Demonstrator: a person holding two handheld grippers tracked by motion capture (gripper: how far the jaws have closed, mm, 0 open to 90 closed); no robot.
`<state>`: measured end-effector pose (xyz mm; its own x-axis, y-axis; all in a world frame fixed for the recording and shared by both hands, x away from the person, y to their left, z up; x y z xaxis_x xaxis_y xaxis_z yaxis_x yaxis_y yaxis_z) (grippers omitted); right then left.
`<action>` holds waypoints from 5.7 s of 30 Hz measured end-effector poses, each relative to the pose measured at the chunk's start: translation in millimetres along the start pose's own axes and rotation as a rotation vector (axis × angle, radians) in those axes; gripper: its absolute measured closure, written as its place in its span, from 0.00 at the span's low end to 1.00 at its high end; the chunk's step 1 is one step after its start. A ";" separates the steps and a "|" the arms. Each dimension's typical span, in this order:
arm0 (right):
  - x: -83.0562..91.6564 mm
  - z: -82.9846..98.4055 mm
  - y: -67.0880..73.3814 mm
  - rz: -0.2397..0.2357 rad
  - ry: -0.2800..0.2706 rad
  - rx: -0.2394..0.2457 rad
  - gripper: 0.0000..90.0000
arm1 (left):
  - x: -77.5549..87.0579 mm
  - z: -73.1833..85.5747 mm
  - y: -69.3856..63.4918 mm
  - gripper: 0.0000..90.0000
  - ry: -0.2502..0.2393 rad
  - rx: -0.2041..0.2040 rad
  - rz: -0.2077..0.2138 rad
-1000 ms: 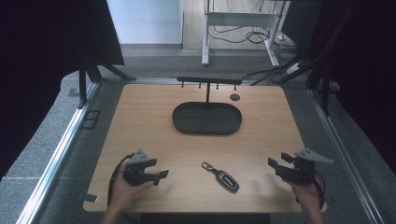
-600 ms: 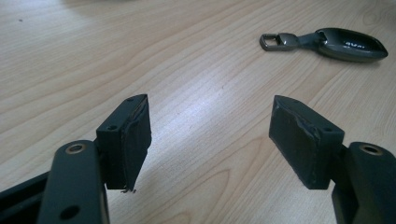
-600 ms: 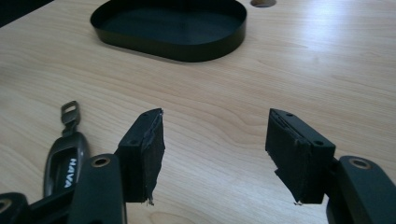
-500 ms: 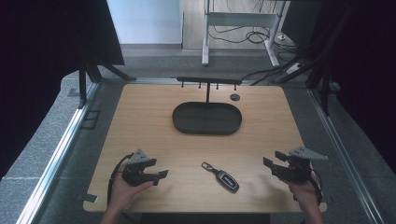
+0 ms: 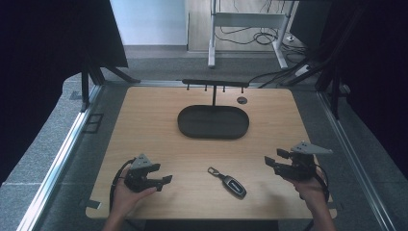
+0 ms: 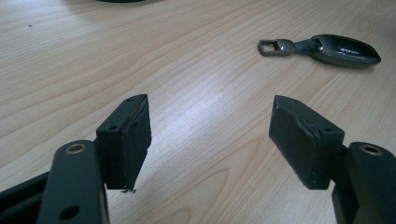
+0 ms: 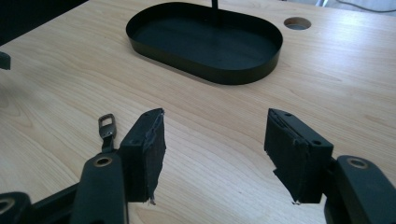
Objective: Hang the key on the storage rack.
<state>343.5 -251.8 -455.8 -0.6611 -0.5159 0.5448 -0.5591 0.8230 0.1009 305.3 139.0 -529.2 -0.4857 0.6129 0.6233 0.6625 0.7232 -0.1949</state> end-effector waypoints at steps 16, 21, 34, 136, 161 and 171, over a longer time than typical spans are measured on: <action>-30.6 -25.2 34.5 -0.086 0.119 0.097 0.45 | -1.4 -0.4 -2.6 0.34 0.000 -0.008 0.009; -38.2 -27.1 42.8 -0.106 0.154 0.125 0.47 | -1.7 0.1 -2.9 0.34 0.005 -0.009 0.014; -54.2 -27.3 61.2 -0.149 0.213 0.157 0.51 | -1.3 0.3 -2.2 0.34 -0.001 -0.003 0.015; -141.1 37.1 113.2 -0.199 0.722 0.311 0.72 | -5.1 2.0 -4.7 0.33 0.014 -0.011 0.029; -144.8 40.7 114.6 -0.171 0.741 0.351 0.81 | -6.4 2.2 -6.0 0.33 0.017 -0.014 0.032; -143.8 41.3 115.0 -0.149 0.748 0.350 0.84 | -7.0 2.8 -6.2 0.33 0.022 -0.015 0.032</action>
<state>353.6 -92.8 -556.9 -0.1304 -0.2180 0.9672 -0.8191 0.5734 0.0188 303.0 131.1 -534.5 -0.4515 0.6280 0.6338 0.6857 0.6987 -0.2039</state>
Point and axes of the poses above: each handheld gripper's, and its own axes: x roughly backward along the jaws, z roughly out of its underside, y roughly to its left, the point moved 8 cm from there along -x, roughly forward along the jaws, and after that the axes turned 1 degree about -y, right-handed, at the moved point
